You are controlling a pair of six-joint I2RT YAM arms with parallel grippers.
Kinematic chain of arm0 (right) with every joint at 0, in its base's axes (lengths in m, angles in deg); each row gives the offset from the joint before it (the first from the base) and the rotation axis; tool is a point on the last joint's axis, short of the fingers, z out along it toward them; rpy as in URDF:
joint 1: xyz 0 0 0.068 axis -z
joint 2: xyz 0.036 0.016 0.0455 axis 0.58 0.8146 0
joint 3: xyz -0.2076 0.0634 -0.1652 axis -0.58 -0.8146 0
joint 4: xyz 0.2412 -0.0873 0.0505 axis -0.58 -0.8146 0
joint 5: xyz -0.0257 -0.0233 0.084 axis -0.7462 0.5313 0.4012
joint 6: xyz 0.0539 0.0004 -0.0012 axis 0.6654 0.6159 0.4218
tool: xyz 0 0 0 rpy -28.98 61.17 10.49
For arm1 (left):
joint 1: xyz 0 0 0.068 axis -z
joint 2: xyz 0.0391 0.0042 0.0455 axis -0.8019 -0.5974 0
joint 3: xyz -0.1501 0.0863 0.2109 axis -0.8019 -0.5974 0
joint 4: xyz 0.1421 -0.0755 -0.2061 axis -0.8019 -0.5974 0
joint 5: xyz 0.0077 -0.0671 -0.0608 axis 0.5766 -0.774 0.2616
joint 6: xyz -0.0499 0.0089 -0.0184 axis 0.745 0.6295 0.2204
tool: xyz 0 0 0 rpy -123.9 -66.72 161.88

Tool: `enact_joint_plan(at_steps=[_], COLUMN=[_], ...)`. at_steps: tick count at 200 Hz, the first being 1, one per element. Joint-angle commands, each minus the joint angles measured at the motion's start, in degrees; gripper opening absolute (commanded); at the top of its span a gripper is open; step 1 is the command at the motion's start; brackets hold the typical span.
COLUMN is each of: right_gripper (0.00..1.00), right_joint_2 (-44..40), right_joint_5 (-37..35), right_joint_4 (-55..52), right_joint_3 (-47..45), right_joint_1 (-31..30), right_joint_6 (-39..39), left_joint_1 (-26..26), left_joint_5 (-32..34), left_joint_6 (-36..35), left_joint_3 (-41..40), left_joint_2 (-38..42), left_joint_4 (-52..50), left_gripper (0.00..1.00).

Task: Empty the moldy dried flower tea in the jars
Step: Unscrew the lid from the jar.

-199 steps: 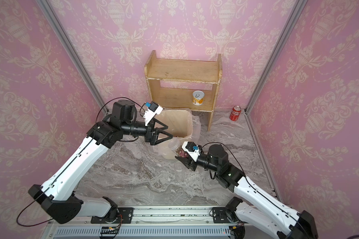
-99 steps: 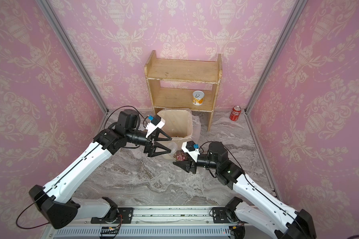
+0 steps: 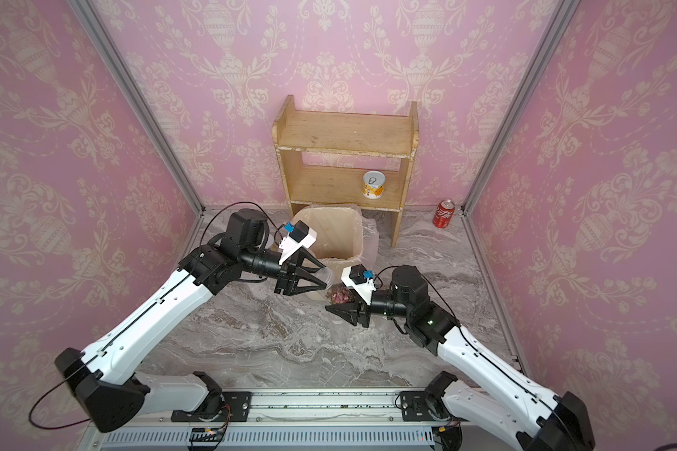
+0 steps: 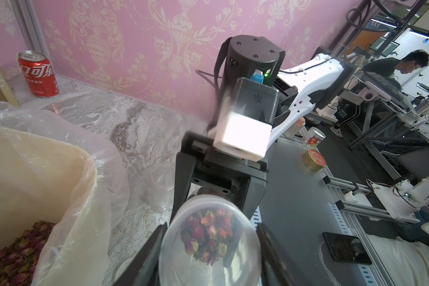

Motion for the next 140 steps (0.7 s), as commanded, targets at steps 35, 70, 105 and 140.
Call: enact_joint_plan(at_steps=[35,70,105,140], right_gripper=[0.10,0.09,0.08,0.07], right_joint_2=[-0.16,-0.74,-0.78,-1.23], right_joint_5=[-6.60,-17.77,-27.56,-31.29], right_joint_4=[-2.55,-2.04,-2.15,-0.53], right_joint_3=[2.93,1.91,0.60,-1.08], right_joint_1=[0.15,-1.13,-4.22,-5.65], right_joint_6=[-3.78,-9.08,-14.29,-15.83], left_joint_1=[2.82,3.33,3.36,3.10], left_joint_5=[18.66,30.20,28.85,31.24], left_joint_6=[15.58,38.85,49.03,51.40], left_joint_3=[12.20,18.45,16.54,15.85], left_joint_2=[-6.41,-11.26,-11.38,-11.06], left_joint_4=[-9.45,-10.02,-3.57,-2.39], left_gripper=[0.41,0.24,0.26,0.30])
